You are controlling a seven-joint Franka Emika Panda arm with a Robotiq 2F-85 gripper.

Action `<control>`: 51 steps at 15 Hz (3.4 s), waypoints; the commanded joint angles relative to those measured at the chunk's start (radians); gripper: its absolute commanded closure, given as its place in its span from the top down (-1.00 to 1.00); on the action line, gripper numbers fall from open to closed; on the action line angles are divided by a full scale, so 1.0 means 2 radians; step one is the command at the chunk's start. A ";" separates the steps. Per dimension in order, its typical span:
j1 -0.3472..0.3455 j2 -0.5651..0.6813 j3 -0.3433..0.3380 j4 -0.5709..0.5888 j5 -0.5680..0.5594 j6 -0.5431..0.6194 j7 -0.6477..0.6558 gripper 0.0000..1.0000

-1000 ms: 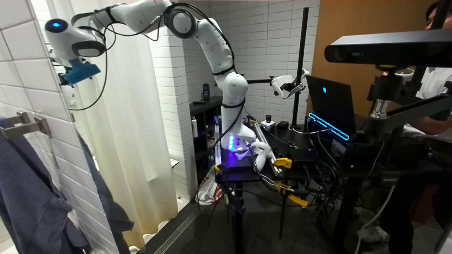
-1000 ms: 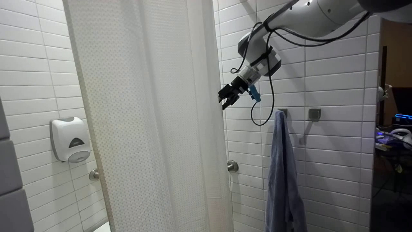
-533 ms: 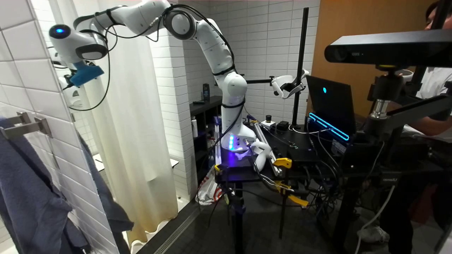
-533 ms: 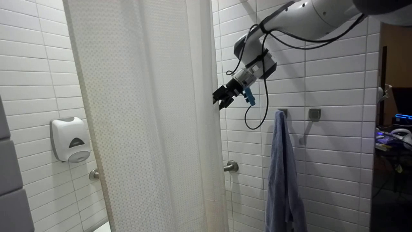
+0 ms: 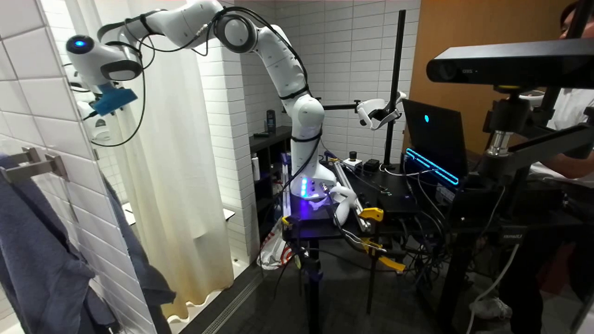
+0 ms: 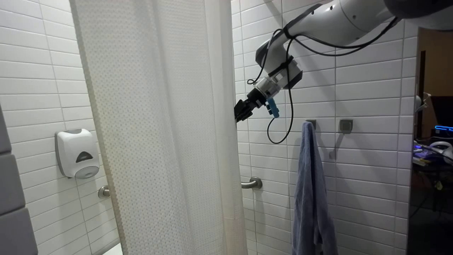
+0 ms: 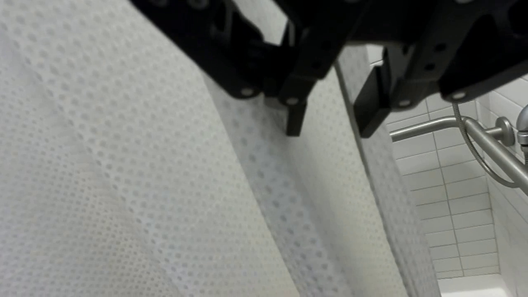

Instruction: Move the shower curtain to one side

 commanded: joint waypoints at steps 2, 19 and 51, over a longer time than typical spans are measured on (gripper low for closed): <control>0.013 -0.006 -0.013 -0.001 0.006 0.002 -0.021 -0.98; 0.053 -0.025 -0.006 -0.029 0.002 -0.017 -0.035 -0.99; 0.136 -0.119 0.011 -0.133 -0.003 -0.057 -0.020 -0.99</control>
